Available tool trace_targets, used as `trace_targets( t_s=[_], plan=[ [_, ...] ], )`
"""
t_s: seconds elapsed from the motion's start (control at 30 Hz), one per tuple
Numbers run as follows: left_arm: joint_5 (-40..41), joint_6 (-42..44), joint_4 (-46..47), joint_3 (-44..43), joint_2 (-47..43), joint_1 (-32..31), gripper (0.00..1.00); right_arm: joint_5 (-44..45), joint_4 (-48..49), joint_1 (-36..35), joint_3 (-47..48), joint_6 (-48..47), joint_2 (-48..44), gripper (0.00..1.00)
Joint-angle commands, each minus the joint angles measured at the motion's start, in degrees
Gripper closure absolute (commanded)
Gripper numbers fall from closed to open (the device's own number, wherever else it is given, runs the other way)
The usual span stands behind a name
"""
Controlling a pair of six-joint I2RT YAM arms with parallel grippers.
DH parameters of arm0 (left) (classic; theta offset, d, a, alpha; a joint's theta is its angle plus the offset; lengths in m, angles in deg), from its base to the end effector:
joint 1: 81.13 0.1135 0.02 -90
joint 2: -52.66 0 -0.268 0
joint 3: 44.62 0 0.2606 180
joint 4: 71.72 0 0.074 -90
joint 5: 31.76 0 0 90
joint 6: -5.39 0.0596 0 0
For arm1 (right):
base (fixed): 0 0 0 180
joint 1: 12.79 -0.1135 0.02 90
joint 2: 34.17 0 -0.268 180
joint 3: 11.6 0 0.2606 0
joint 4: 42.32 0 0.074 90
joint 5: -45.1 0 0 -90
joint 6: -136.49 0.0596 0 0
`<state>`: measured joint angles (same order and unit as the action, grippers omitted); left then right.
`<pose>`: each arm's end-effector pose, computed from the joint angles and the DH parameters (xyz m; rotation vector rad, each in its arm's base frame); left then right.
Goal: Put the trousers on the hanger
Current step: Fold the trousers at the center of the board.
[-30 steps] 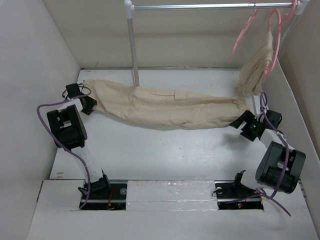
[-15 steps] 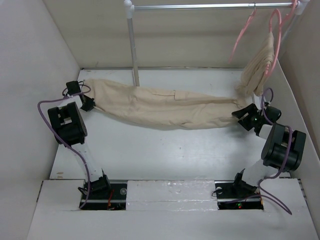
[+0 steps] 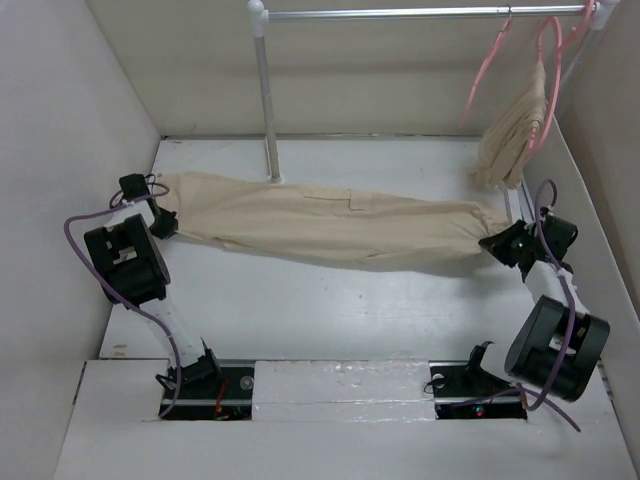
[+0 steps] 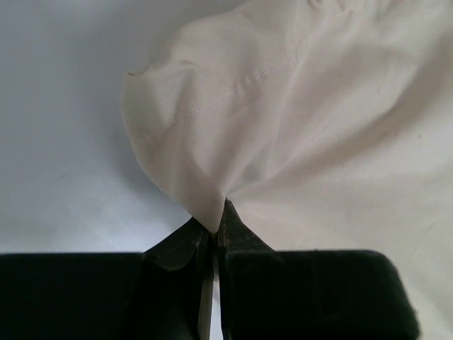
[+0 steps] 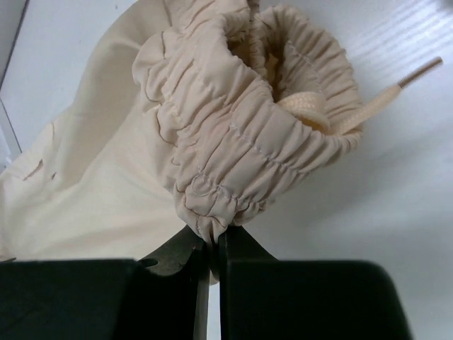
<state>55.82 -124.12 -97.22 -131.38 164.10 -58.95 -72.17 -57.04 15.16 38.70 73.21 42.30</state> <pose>0.4086 0.1639 0.1516 -1.2423 2.1168 -0.1852 0.2665 -0.1105 0.1760 0.8044 2.0943 0.5299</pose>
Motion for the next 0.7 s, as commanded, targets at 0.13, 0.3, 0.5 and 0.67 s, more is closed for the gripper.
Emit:
trace_targets(
  t_s=[0.13, 0.3, 0.5, 0.67],
  plan=[
    [14.3, 0.7, -7.7, 9.9, -14.8, 3.2, 1.0, 6.0, -24.2, 4.8, -1.0, -13.5, -14.7, 1.0],
    [21.9, 0.9, -14.6, 14.0, -22.4, 3.2, 1.0, 5.3, -32.3, 4.8, -2.2, -17.0, -16.7, 1.0],
    [26.8, -2.6, -21.8, 20.8, -31.4, 3.2, 1.0, 7.1, -39.7, 1.9, 4.3, -20.0, -15.4, 1.0],
    [20.7, -2.6, -21.1, 21.3, -33.3, 1.8, 0.5, 3.8, -36.6, 0.4, 5.5, -21.1, -13.7, 0.09]
  ],
)
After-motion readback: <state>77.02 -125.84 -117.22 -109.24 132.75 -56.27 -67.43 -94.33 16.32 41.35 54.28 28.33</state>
